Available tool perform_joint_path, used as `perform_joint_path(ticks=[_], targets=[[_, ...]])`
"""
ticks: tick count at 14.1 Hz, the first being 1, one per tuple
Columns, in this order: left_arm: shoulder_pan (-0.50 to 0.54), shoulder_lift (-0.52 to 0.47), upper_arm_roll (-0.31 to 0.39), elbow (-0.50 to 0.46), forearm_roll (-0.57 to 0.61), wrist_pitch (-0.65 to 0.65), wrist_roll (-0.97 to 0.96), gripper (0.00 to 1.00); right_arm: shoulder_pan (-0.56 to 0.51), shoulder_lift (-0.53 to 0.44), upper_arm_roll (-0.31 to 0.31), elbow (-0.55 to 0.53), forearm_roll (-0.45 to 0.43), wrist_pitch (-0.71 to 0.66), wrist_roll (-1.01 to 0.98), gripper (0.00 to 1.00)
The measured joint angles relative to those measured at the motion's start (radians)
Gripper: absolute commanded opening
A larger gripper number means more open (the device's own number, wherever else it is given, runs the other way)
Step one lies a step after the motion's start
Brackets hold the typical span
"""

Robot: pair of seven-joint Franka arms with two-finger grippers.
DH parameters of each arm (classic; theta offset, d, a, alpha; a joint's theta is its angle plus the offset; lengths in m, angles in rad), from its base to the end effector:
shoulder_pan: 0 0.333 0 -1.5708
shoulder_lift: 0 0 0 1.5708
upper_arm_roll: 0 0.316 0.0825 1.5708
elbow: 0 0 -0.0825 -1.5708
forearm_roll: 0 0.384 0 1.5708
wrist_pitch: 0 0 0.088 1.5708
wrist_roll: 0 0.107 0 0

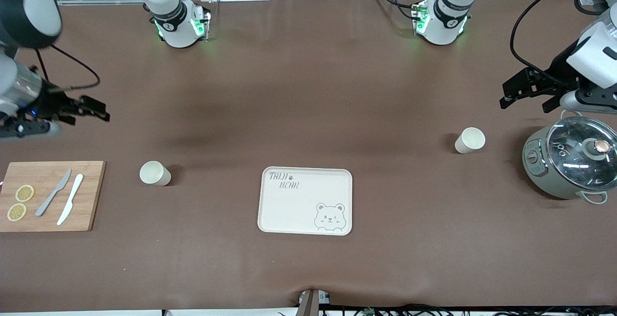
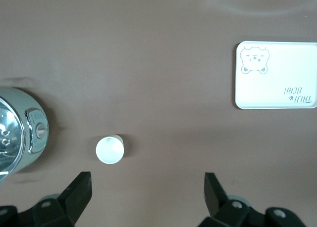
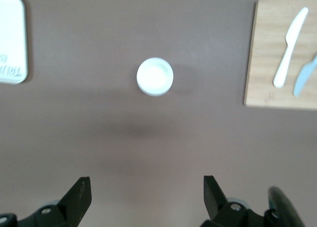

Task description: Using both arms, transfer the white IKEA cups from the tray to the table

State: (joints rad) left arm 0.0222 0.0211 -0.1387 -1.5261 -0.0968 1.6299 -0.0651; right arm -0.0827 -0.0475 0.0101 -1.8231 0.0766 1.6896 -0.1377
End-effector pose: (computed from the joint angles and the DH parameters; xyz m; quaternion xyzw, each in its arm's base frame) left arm 0.5627 -0.0748 0.6400 0.9976 -0.0247 0.0367 0.0534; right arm 0.5378 -0.0317 0.5413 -0.9980 -0.0263 0.0388 0.0419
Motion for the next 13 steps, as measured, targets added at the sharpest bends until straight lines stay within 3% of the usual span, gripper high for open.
perform_joint_path(ticks=[3, 13], targets=[[-0.01, -0.004, 0.013, 0.01, 0.001, -0.01, -0.006, 1.0, 0.002, -0.047, 0.015, 0.051, -0.032, -0.08, 0.052, 1.0], [-0.012, -0.052, 0.029, -0.009, 0.015, -0.069, 0.003, 1.0, 0.004, -0.051, 0.022, 0.051, -0.043, -0.085, 0.07, 1.0]])
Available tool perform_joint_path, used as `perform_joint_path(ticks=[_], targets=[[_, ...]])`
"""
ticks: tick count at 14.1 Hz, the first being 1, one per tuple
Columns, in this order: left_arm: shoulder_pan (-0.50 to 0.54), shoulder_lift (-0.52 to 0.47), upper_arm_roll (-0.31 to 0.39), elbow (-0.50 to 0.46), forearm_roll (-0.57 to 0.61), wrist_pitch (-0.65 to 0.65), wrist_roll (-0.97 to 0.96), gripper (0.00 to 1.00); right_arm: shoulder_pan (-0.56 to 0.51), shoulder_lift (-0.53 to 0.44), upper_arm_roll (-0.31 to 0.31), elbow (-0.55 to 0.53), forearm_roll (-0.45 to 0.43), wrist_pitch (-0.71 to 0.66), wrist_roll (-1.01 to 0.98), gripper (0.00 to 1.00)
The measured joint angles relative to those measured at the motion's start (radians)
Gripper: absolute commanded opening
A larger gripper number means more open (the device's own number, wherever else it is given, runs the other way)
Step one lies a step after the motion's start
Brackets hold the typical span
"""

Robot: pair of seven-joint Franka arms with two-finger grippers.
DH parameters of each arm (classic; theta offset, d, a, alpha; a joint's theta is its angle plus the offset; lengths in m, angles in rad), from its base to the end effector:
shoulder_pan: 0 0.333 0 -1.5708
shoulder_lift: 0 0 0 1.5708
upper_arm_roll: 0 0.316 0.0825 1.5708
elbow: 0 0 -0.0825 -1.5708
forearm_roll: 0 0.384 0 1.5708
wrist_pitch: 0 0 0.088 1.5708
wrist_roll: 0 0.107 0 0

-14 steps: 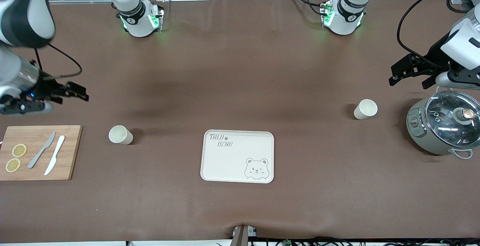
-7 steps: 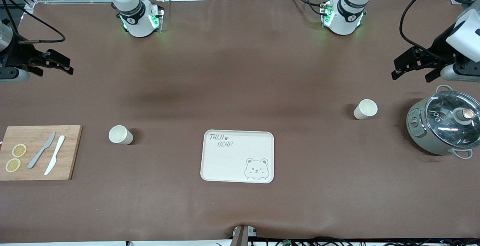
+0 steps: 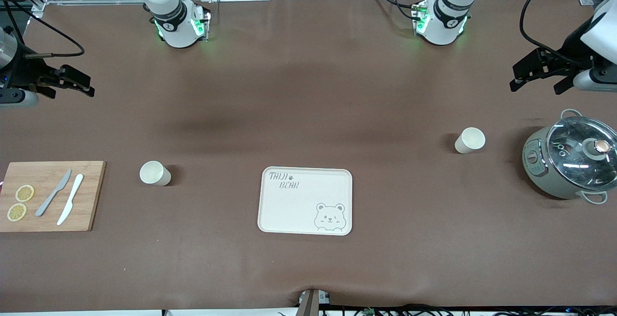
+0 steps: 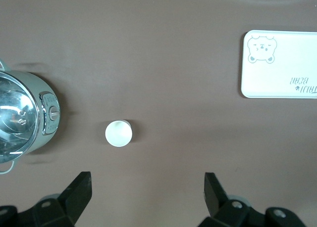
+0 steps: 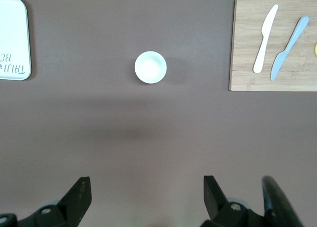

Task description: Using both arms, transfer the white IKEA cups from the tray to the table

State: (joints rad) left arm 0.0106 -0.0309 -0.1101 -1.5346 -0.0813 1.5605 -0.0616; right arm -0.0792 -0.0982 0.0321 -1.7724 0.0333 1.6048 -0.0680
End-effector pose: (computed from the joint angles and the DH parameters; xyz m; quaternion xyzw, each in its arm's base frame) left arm 0.5406 -0.0639 0.6578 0.9986 -0.0205 0.0251 0.0411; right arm 0.5216 -0.0204 0.5852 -0.9992 -0.0092 0.0338 0.0170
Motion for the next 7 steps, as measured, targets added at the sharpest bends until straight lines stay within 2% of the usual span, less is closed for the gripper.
perform_joint_path(ticks=[7], targets=[[-0.012, 0.01, 0.0, -0.005, 0.001, 0.001, 0.002, 1.0, 0.0, 0.001, -0.001, -0.001, -0.001, 0.0, 0.001, 1.0]])
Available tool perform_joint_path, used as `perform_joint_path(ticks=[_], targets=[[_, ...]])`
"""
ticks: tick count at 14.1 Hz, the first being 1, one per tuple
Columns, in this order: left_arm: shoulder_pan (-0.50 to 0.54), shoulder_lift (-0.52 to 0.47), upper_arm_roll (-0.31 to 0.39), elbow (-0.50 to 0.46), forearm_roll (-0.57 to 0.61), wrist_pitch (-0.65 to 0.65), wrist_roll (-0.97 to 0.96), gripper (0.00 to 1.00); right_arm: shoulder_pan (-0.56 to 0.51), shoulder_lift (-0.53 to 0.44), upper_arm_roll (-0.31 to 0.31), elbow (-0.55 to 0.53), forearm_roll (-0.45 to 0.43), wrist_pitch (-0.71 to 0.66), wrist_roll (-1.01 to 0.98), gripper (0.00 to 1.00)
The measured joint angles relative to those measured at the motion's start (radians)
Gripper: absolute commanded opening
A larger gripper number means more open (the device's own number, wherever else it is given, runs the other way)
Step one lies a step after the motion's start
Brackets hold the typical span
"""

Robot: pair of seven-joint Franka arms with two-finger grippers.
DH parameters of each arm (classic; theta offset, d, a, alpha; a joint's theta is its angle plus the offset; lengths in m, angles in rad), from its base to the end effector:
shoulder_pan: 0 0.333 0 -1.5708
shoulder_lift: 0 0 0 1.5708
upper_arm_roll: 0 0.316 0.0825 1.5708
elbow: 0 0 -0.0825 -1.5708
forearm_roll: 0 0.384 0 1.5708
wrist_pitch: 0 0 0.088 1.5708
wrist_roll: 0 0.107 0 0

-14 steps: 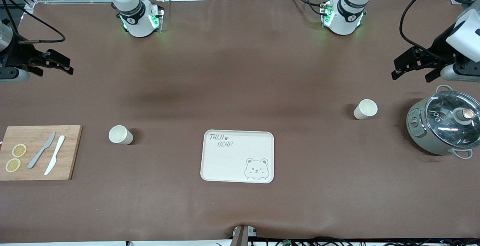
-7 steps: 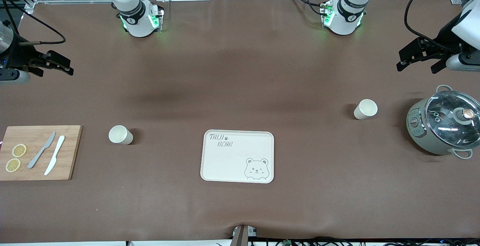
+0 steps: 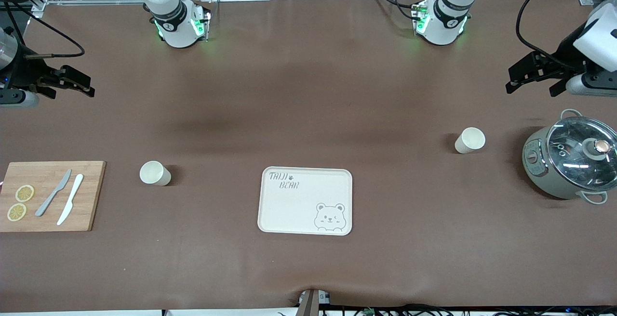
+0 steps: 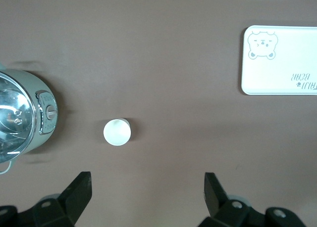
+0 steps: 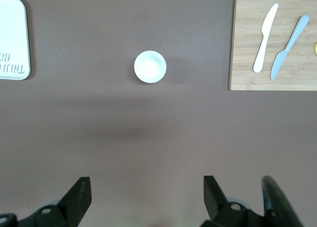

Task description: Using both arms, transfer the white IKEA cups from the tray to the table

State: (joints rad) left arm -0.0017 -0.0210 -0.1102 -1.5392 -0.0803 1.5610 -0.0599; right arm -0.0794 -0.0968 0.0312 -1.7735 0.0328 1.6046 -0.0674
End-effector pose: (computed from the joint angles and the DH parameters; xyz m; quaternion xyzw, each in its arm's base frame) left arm 0.5430 -0.0704 0.6504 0.9986 -0.0272 0.0179 0.0406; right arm 0.5218 -0.0211 0.5839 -0.9992 -0.0083 0.0351 0.0169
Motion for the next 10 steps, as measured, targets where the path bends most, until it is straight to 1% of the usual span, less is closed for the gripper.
perform_joint_path(ticks=[10], targets=[[-0.006, 0.0, -0.001, 0.009, 0.0, 0.003, 0.0, 1.0, 0.0, 0.0, 0.0, 0.0, 0.0, 0.0, 0.0, 1.0]])
